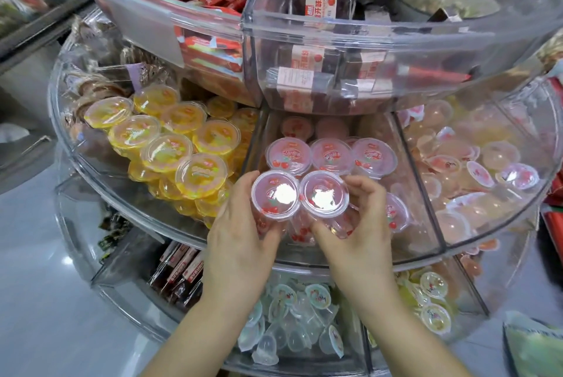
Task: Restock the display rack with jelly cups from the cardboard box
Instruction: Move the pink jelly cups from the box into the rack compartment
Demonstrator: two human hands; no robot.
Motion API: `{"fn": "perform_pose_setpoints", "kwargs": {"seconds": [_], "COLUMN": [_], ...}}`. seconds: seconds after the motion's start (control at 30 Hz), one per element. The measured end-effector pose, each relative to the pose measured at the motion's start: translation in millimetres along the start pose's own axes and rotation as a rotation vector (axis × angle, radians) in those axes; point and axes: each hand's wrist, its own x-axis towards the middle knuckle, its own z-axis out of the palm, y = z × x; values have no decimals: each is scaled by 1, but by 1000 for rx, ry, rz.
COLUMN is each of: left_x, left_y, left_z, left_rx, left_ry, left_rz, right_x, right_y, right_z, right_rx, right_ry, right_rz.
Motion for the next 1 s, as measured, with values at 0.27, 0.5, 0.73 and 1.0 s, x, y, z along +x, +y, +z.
{"fn": "perform_pose_setpoints", "kwargs": {"seconds": [0.27, 0.5, 0.73, 1.0], "left_x": [5, -3, -8, -66], "left_y": [-1, -4, -1, 6], "left_z": [2, 1, 1, -18], "left_rx": [150, 97, 87, 72], "left_ry": [34, 39, 32, 67], "left_rz": [17, 5, -16, -83], "right_x": [1, 1, 0, -29], "right_y": [2, 3, -1, -11], "right_z": [2, -2, -9, -37], "right_rx": [14, 3, -6, -139], "right_ry": [-6, -26, -74, -51], "right_rz": [9, 4, 17, -116]}}
